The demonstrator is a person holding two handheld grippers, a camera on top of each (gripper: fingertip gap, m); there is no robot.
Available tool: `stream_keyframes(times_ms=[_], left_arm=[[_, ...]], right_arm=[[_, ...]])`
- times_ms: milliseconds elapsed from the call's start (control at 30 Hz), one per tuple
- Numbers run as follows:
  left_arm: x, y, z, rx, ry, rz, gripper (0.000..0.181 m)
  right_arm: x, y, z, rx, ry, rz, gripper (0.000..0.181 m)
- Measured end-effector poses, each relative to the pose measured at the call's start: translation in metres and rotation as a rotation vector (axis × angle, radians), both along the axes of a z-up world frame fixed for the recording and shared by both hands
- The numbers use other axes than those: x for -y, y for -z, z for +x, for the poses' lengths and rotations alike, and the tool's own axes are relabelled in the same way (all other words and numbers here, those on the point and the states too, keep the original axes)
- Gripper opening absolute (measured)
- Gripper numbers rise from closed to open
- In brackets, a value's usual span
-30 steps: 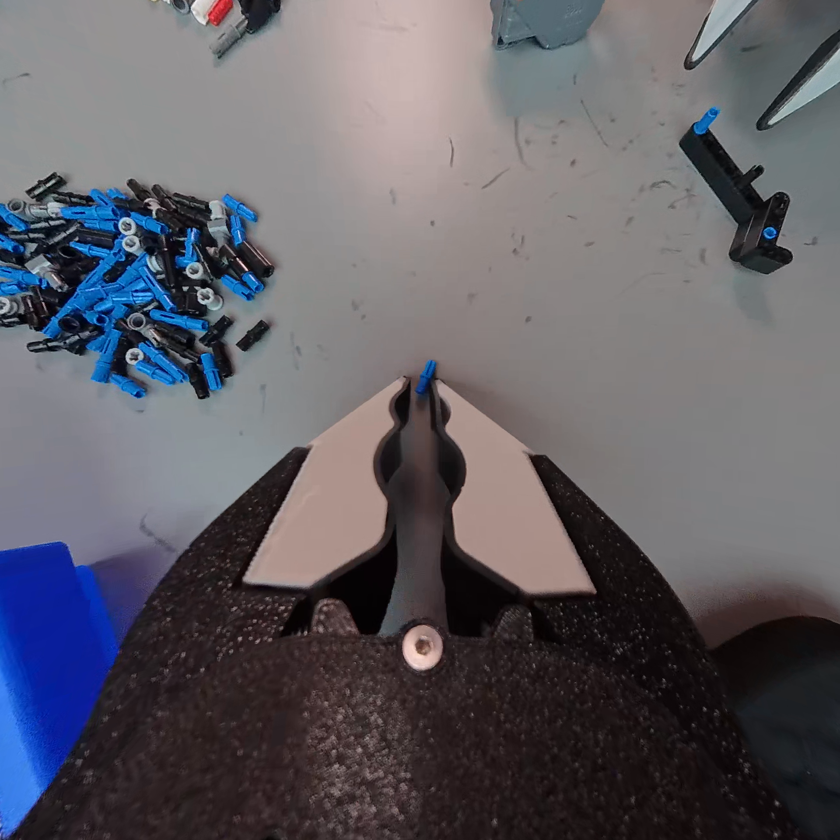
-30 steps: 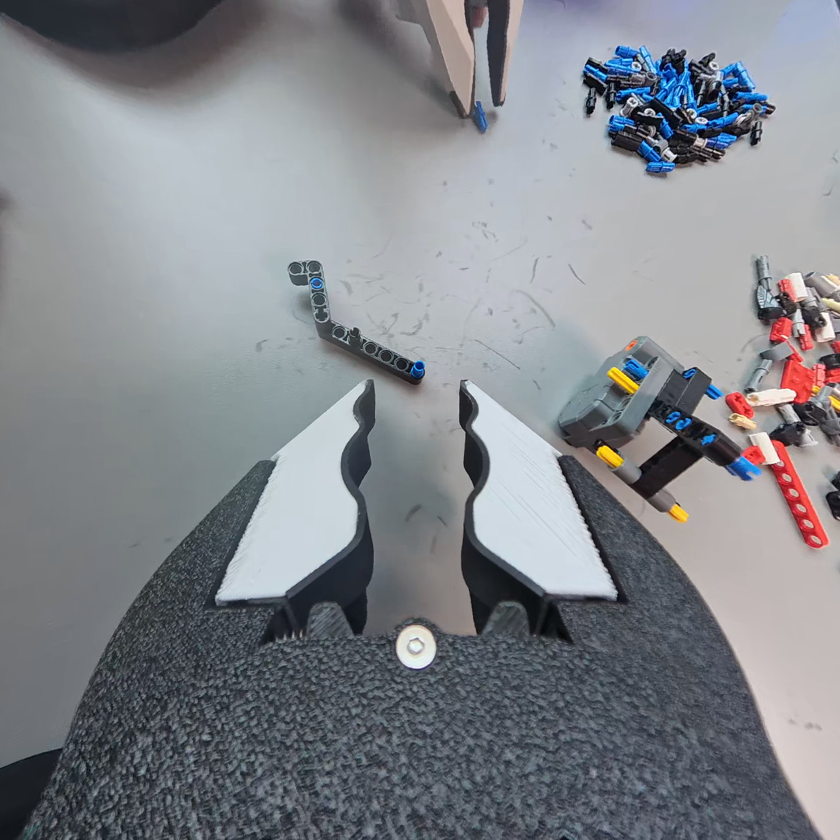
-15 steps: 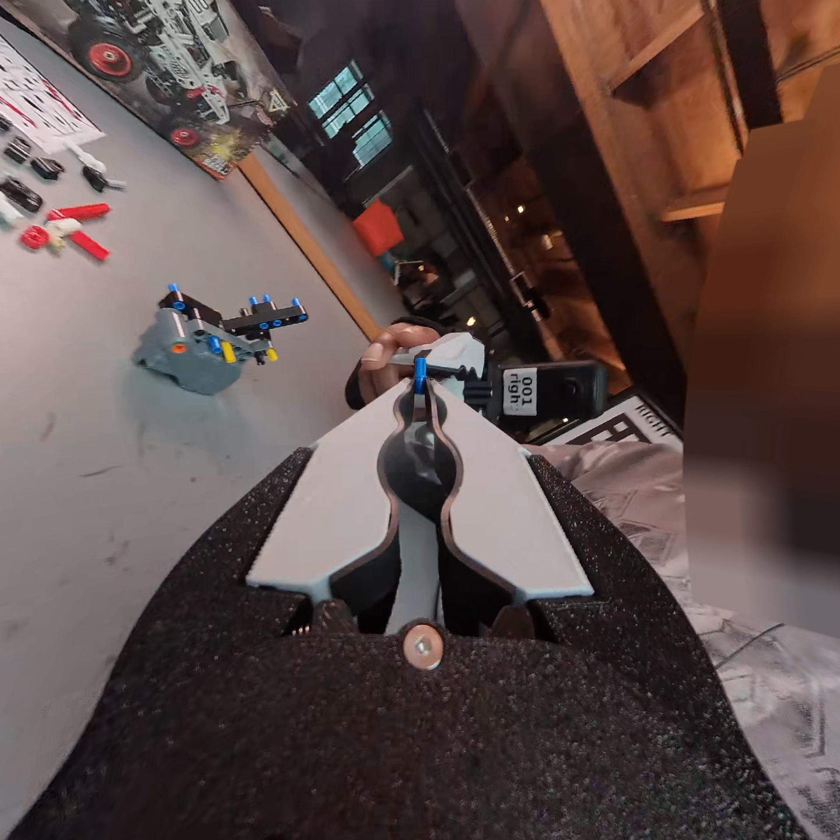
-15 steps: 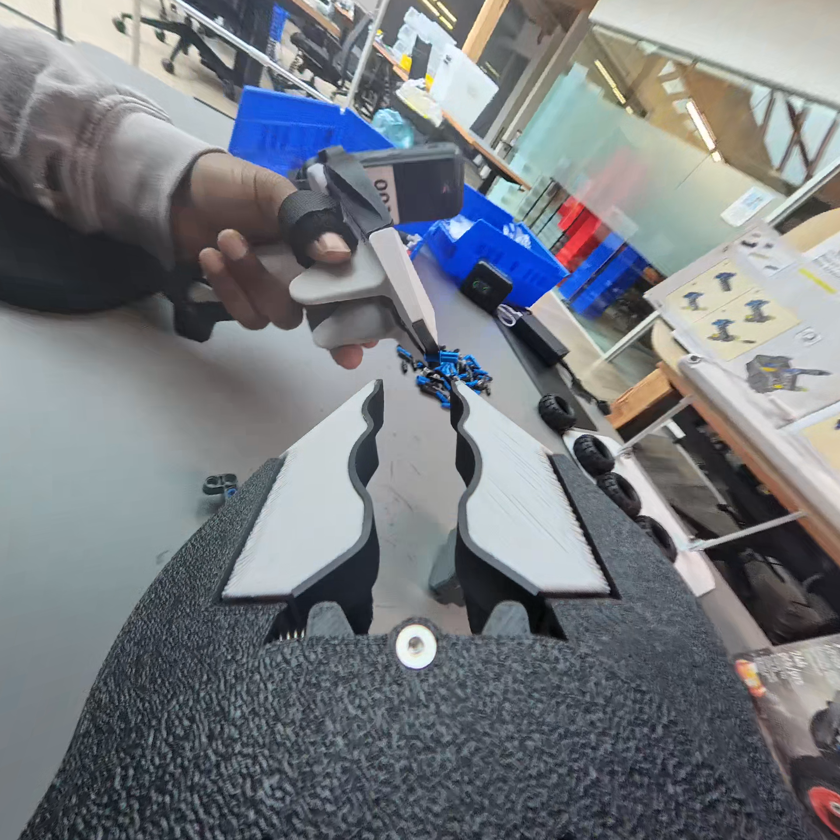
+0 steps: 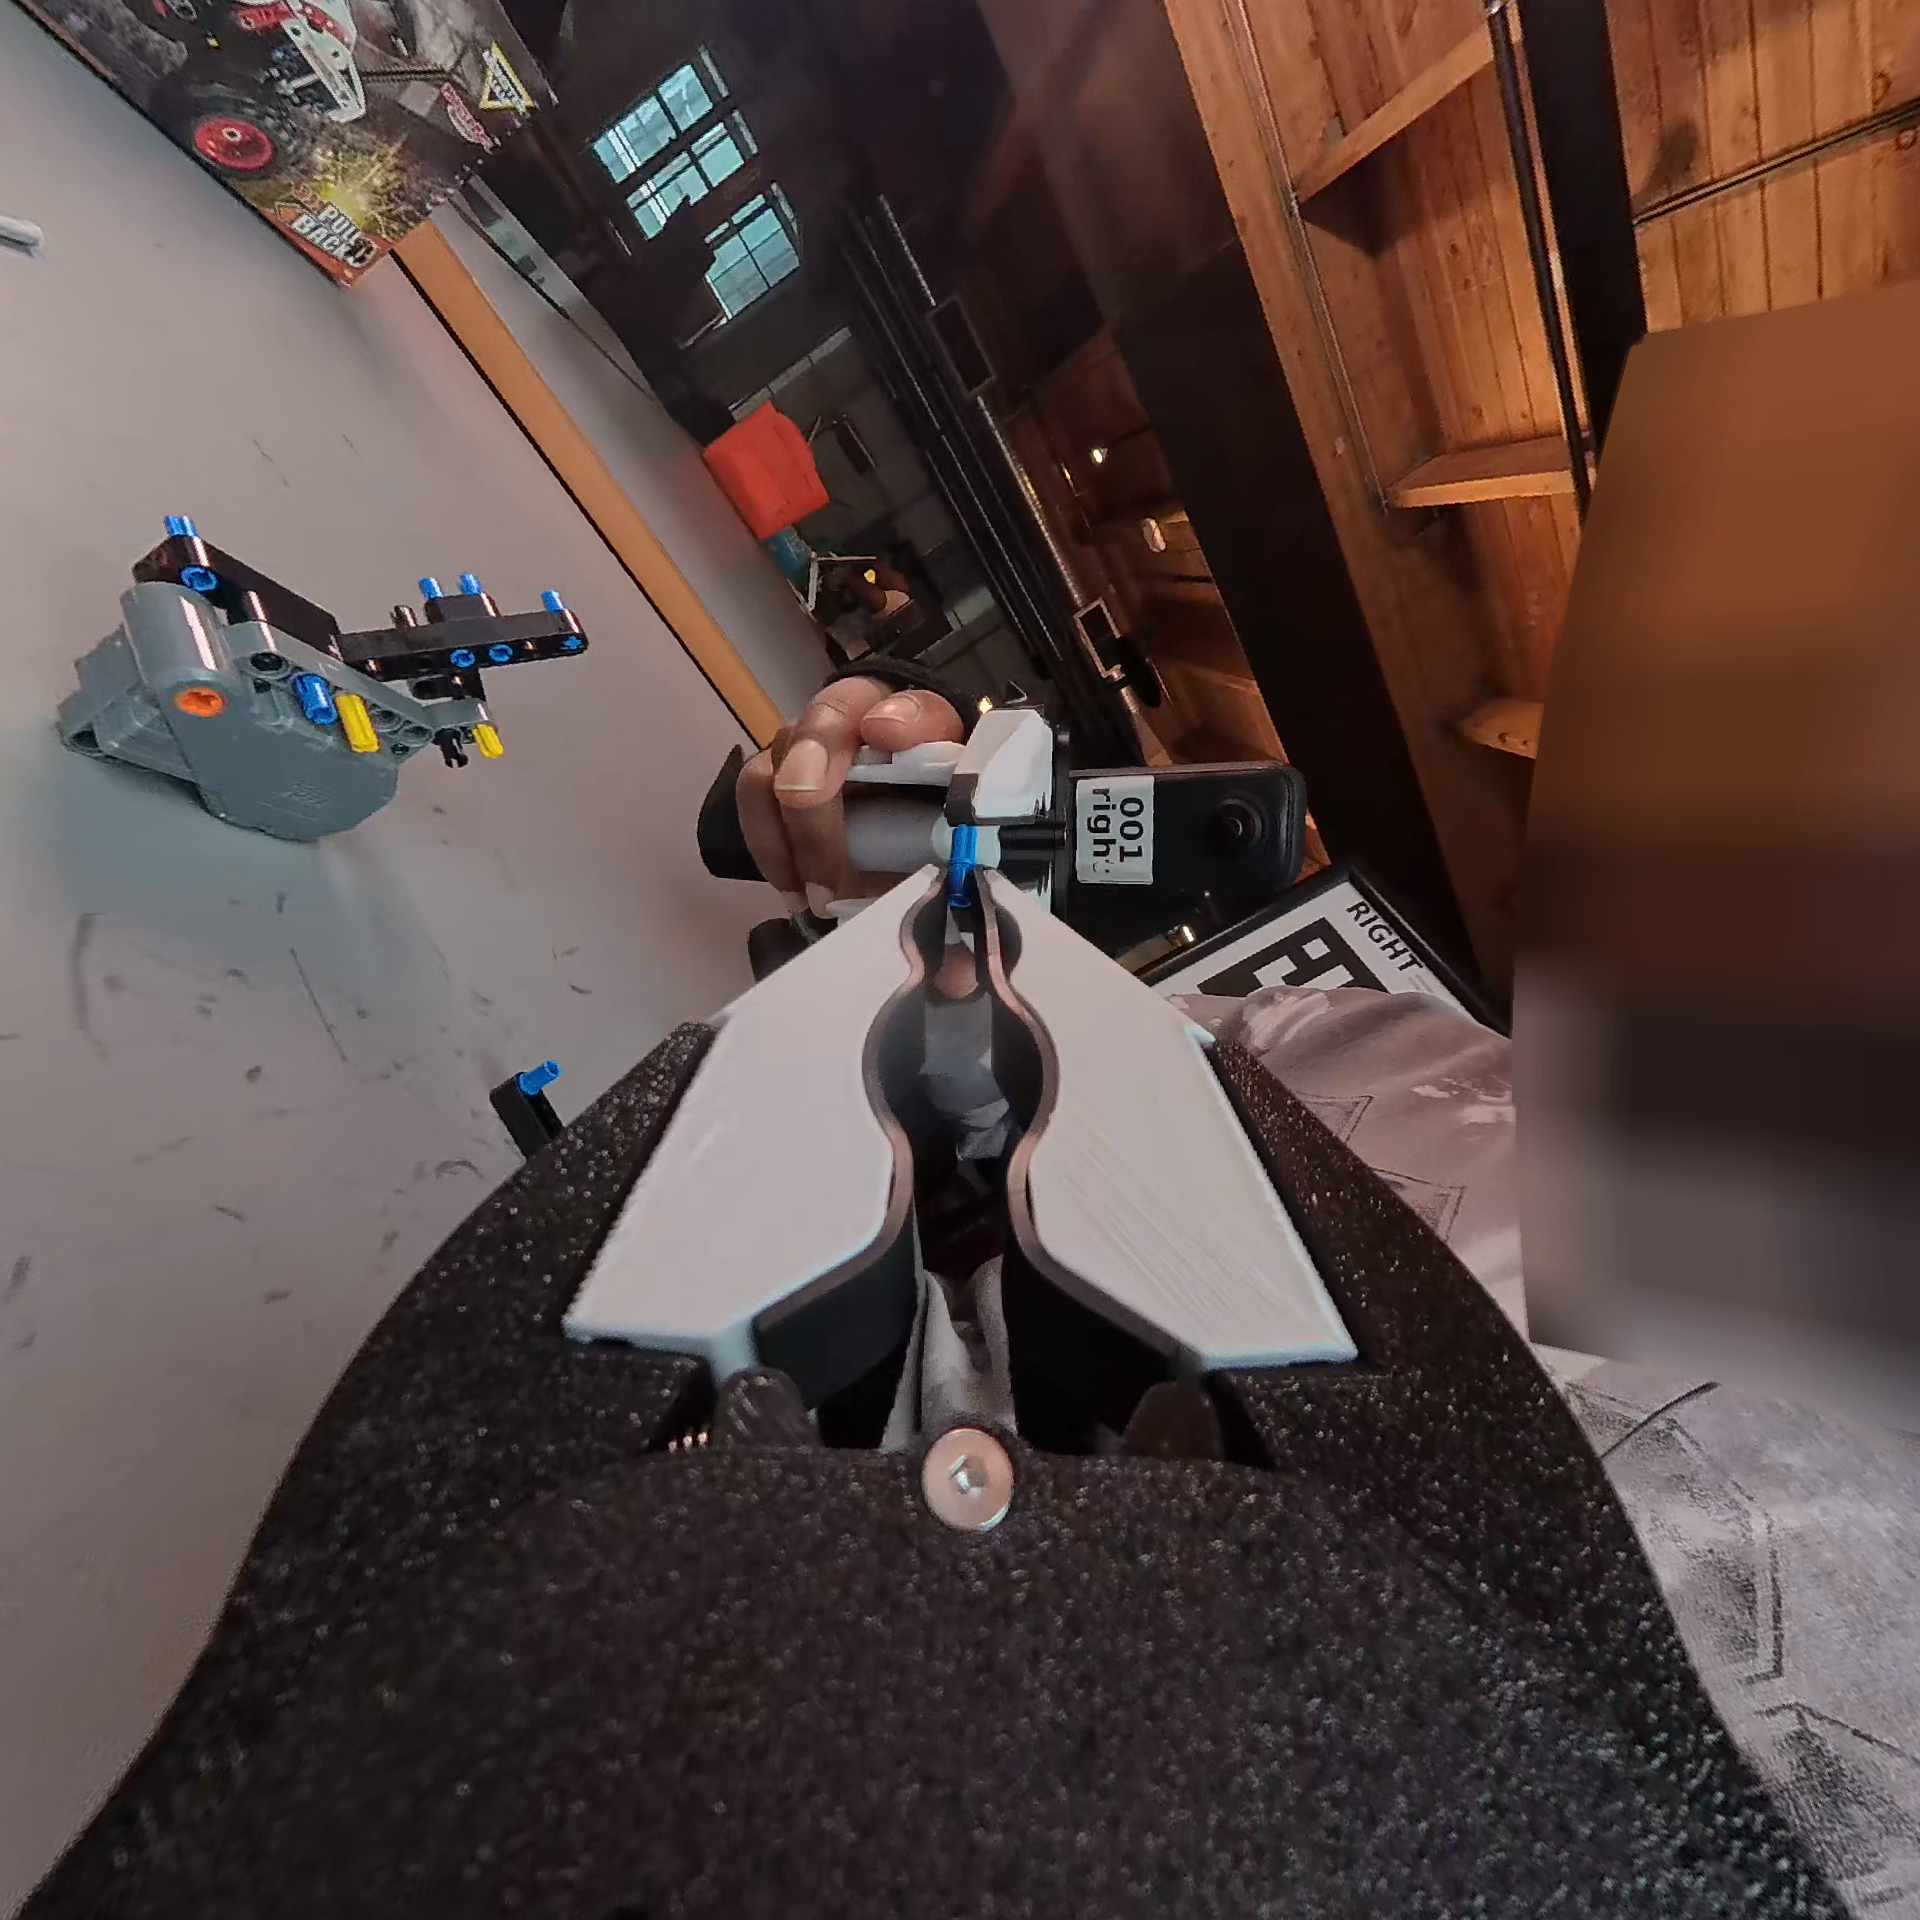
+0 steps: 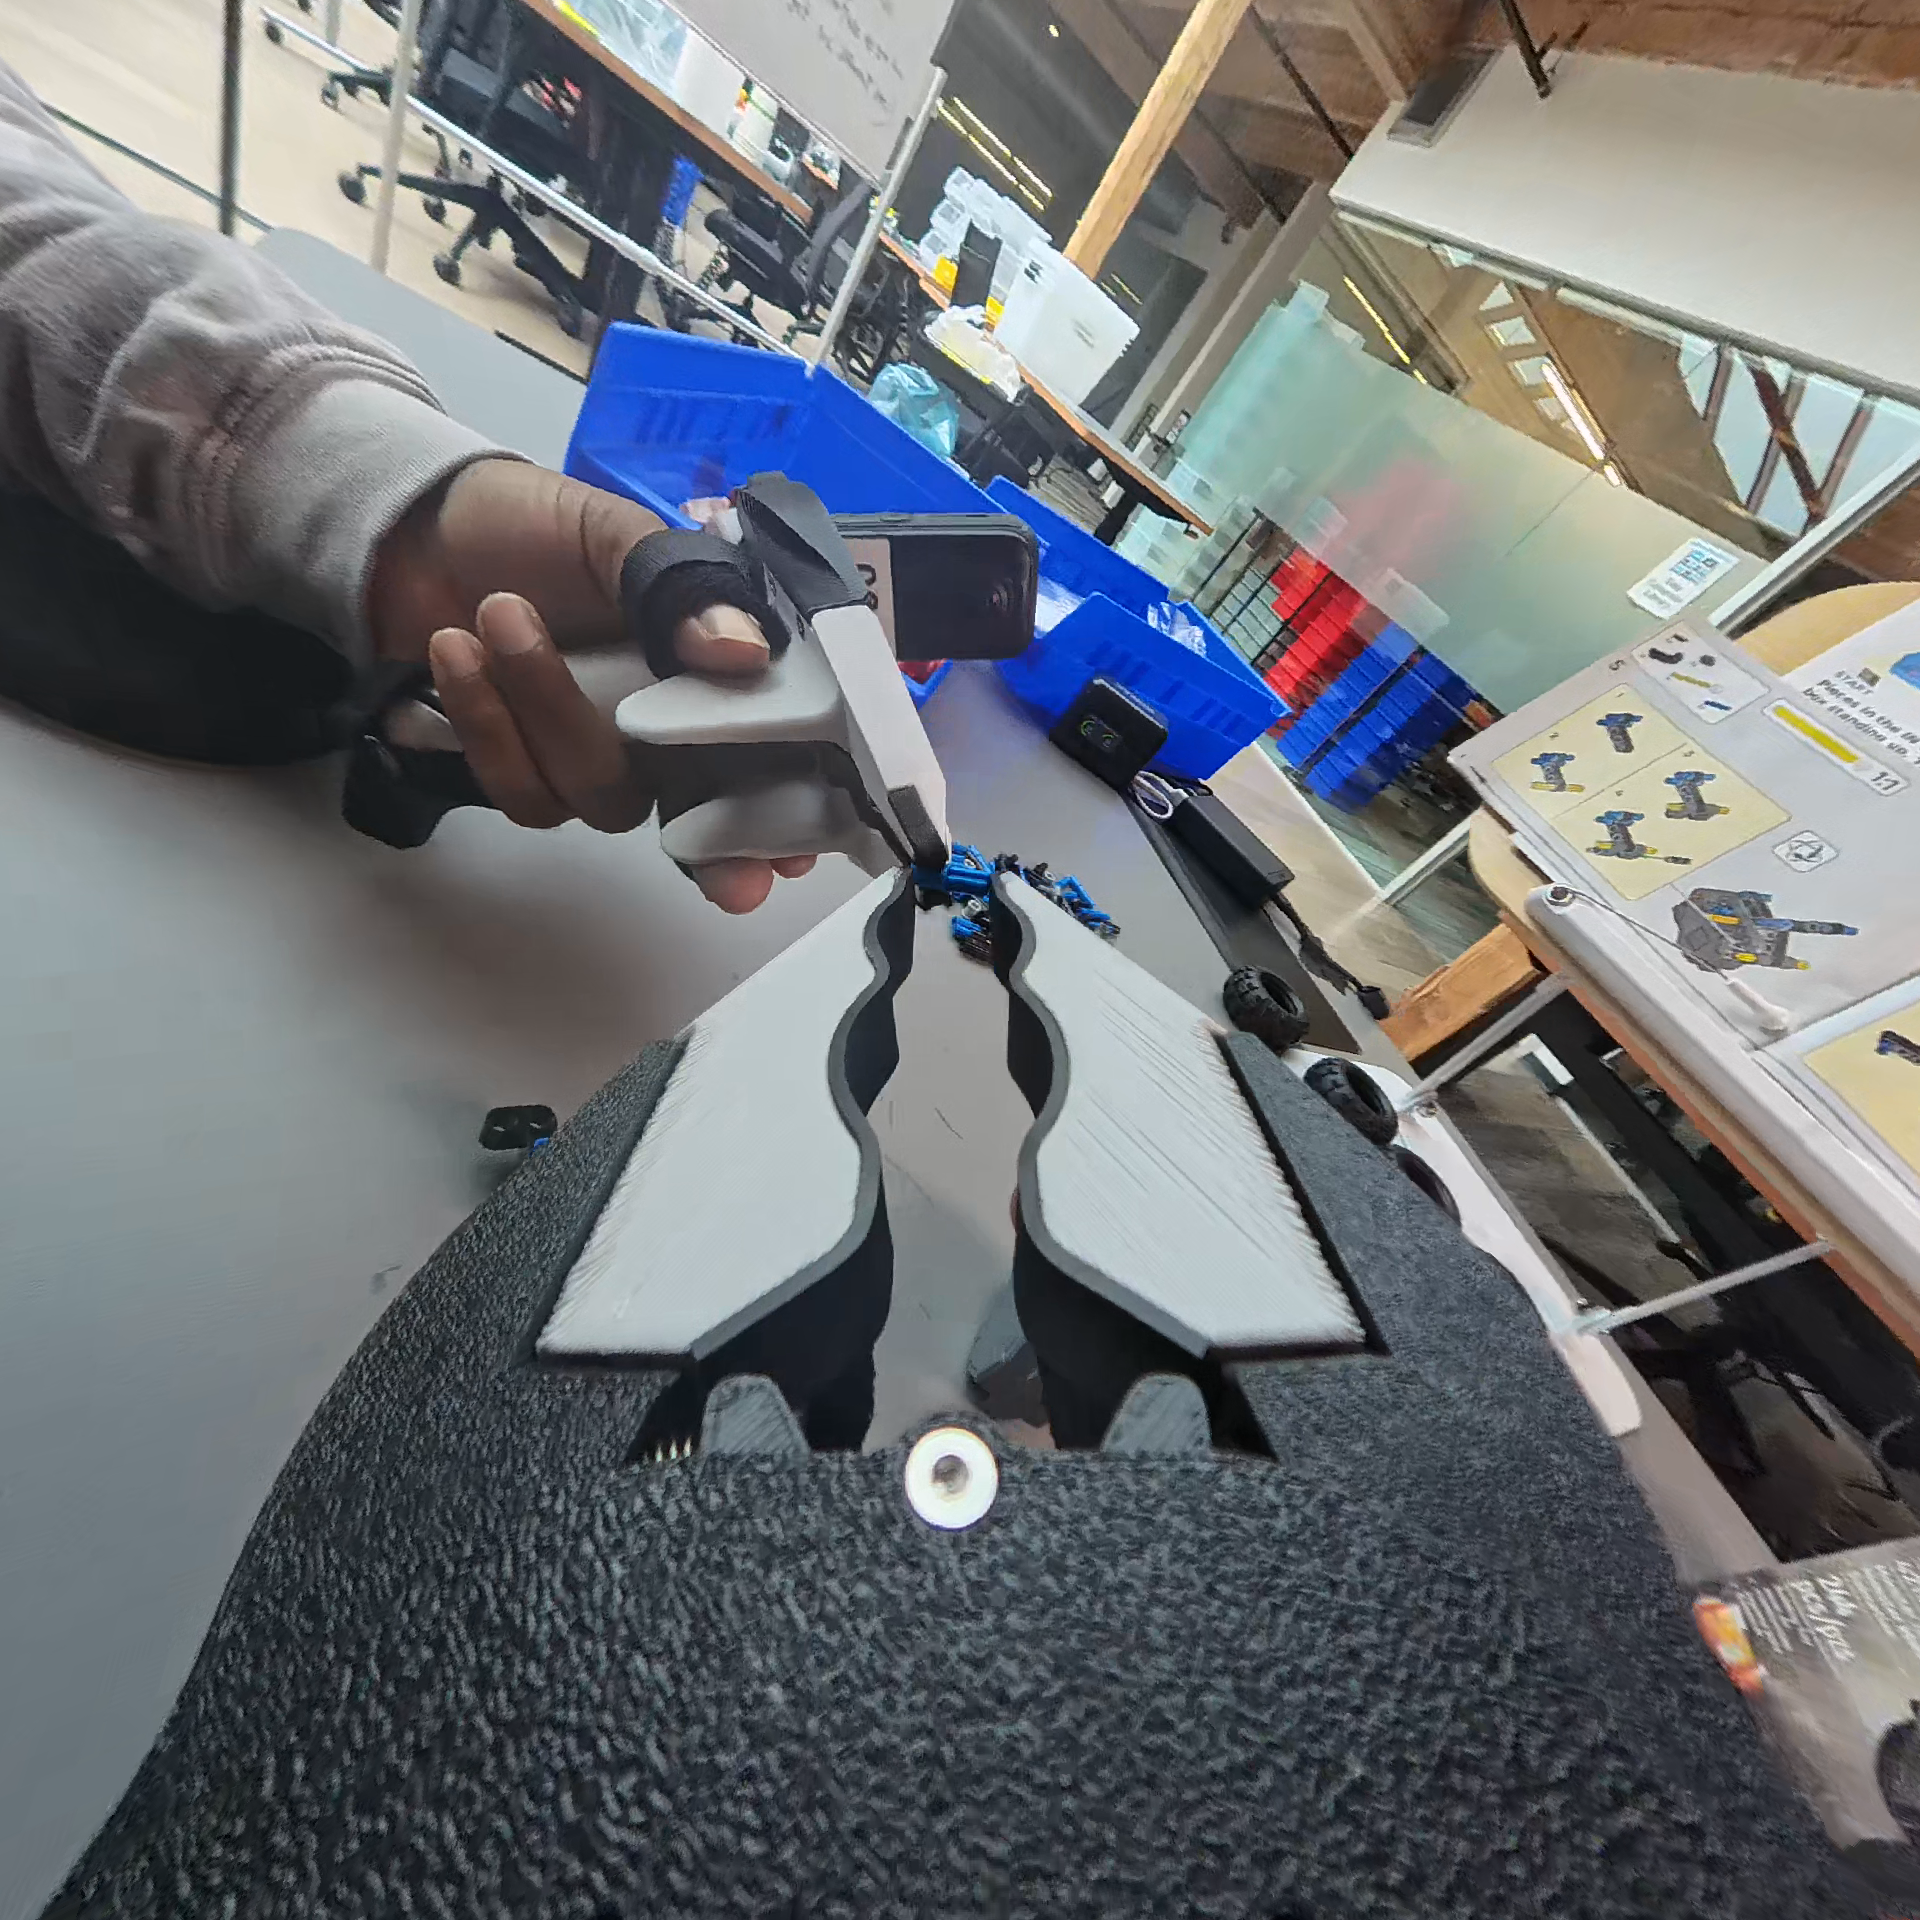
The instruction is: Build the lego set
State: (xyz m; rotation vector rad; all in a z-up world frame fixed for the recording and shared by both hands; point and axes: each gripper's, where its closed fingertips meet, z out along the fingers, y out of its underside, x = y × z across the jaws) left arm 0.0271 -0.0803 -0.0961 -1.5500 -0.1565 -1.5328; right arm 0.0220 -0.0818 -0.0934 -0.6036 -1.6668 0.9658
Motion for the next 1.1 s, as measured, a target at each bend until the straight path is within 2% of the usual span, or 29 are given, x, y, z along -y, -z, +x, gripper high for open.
stream_keyframes(times_ms=[133,233,300,800,1100], left_arm=[[0.001,0.003,0.003,-0.083,0.0,0.011,0.003],[0.004,0.009,0.01,-0.159,0.026,0.016,0.003],[0.006,0.01,0.014,-0.191,0.047,0.021,0.003],[0.029,0.025,0.039,-0.288,0.25,0.007,0.003],[0.017,0.013,0.022,-0.184,0.141,0.024,0.008]], right_arm=[[0.002,-0.001,0.008,0.033,-0.067,-0.046,0.007],[0.001,-0.002,0.009,0.031,-0.069,-0.043,0.016],[0.004,0.001,0.012,0.057,-0.103,-0.049,0.016],[0.029,0.028,0.036,0.24,-0.285,-0.012,0.009],[0.018,0.019,0.022,0.137,-0.192,-0.011,0.005]])
